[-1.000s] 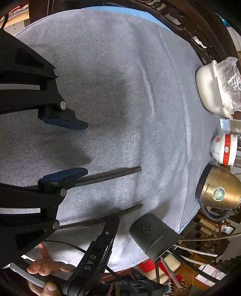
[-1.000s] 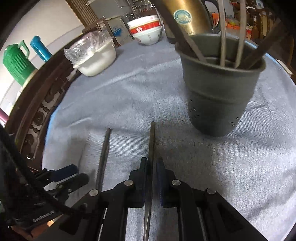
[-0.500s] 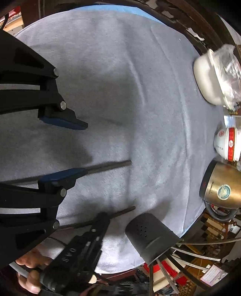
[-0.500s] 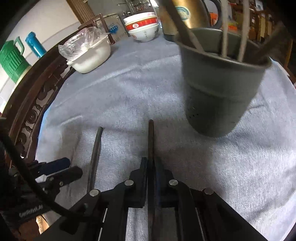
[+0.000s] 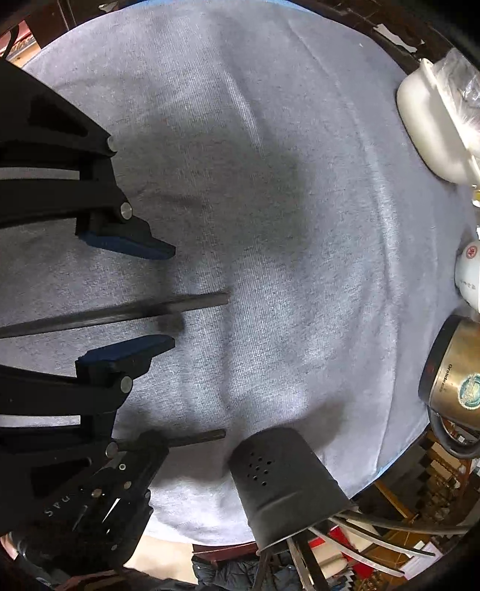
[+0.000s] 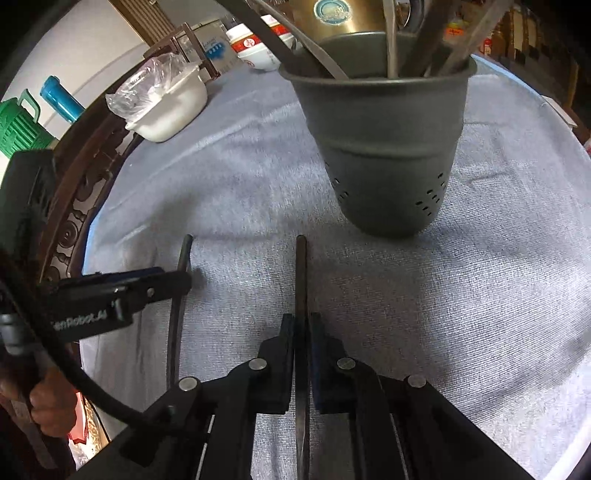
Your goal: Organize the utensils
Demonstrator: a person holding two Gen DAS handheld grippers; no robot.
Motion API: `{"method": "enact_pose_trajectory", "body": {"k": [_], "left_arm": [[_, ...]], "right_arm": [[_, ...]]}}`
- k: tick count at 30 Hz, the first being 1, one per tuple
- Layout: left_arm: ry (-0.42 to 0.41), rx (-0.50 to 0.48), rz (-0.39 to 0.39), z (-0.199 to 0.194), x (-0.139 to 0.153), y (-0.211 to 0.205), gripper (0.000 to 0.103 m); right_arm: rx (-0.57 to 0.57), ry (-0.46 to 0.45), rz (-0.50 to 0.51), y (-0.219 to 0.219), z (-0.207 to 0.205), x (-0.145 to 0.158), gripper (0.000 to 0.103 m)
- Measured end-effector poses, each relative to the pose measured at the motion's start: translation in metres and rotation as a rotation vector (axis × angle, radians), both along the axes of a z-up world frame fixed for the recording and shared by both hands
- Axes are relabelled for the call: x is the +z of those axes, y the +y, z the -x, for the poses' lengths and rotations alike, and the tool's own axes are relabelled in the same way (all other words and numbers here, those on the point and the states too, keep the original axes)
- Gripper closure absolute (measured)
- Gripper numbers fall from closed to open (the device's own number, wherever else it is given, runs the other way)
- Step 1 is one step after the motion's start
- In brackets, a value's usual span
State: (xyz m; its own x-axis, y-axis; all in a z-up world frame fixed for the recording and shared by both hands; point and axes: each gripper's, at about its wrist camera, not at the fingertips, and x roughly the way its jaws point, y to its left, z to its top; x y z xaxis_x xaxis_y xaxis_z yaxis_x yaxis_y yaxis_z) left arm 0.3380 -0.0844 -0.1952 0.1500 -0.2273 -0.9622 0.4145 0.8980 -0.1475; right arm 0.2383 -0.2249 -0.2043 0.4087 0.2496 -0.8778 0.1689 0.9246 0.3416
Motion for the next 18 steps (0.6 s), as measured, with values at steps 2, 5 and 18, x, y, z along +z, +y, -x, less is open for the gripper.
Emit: {"method": "enact_pose_trajectory", "body": {"k": [2, 5, 18], "left_arm": [[0.007, -0.006, -0.013, -0.003, -0.001, -0.004, 0.06], [0.015, 0.0, -0.008, -0.007, -0.002, -0.007, 0.06], [-0.047, 0.014, -0.01, -0.005, 0.0, -0.014, 0.094]], "right_arm": [[0.005, 0.02, 0.004, 0.002, -0.005, 0.001, 0.092], [-0.019, 0.027, -0.026, -0.002, -0.011, -0.001, 0.092], [0.035, -0.071, 0.067, 0.008, -0.009, 0.003, 0.095]]}}
